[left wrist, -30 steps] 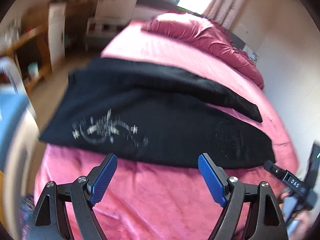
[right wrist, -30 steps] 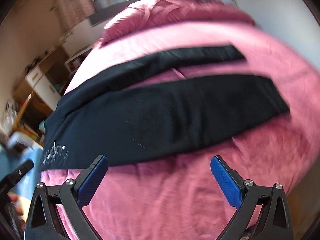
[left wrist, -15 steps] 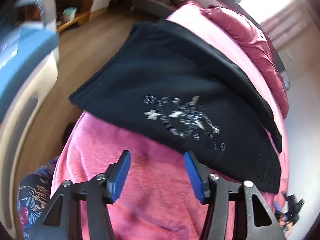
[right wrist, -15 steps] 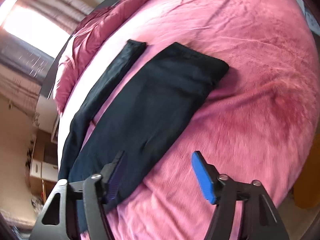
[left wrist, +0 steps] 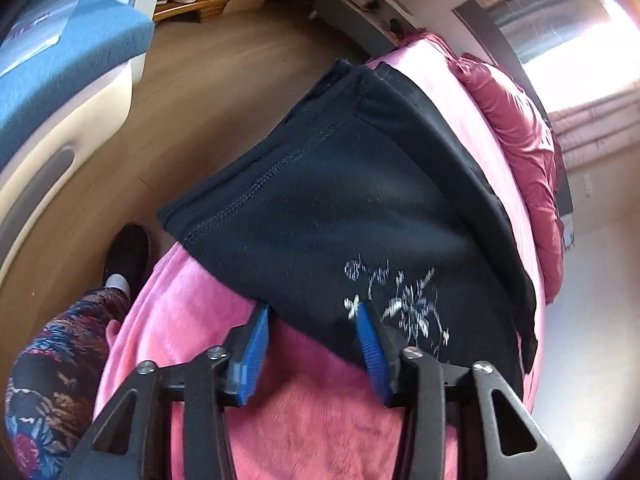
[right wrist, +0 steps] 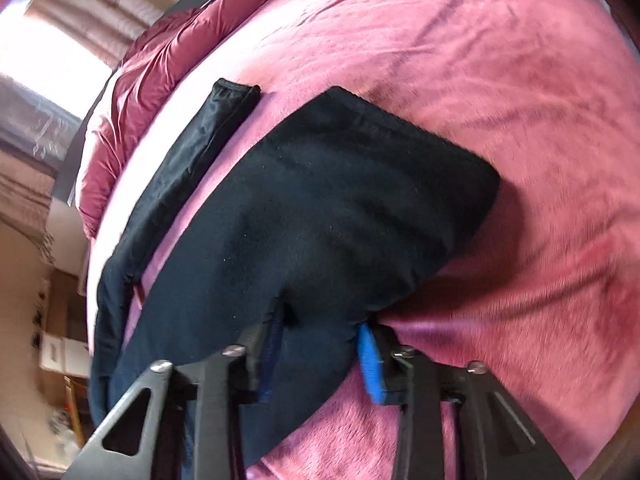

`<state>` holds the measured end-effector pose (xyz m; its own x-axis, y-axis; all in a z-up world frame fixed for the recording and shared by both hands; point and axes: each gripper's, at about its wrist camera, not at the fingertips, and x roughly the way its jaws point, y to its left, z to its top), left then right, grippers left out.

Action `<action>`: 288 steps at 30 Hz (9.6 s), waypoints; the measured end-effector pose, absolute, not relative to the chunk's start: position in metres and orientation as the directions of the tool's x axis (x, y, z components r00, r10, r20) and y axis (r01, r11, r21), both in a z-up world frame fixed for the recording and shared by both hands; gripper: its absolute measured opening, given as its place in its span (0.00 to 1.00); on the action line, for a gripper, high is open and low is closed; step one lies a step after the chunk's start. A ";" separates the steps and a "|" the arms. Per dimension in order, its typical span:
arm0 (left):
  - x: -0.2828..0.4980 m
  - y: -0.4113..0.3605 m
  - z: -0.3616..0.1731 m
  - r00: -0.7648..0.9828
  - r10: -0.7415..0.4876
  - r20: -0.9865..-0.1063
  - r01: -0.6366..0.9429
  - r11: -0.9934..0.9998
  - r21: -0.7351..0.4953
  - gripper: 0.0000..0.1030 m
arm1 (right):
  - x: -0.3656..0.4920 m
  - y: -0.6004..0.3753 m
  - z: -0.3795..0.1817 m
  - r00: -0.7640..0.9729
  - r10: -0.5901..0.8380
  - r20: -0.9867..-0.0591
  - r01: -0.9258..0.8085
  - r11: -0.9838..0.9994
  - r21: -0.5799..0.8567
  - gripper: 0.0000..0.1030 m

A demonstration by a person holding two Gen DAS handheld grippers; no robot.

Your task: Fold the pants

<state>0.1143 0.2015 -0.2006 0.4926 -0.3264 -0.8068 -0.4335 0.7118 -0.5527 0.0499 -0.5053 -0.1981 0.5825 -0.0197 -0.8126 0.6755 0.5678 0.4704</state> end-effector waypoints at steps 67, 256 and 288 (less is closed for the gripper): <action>0.376 0.264 -0.196 0.428 -0.408 -0.806 -0.540 0.599 -0.591 0.46 | 0.127 -0.230 -0.183 0.426 0.189 -0.885 0.113 0.959 0.260 0.59; 0.086 -0.041 -0.156 0.197 -0.554 -0.809 0.491 0.770 -0.408 0.26 | -0.013 -0.537 -0.151 0.737 -0.078 -0.671 0.529 0.685 0.501 0.06; 0.073 -0.084 -0.169 0.125 -0.483 -0.867 0.567 0.752 -0.337 0.28 | -0.063 -0.647 -0.260 0.672 -0.029 -0.740 0.670 0.449 0.591 0.10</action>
<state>0.0728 -0.0844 -0.1692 0.1253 -0.4826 -0.8668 0.5670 0.7518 -0.3366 -0.0632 -0.6470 -0.2604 0.6718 -0.0288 -0.7401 0.6704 0.4485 0.5911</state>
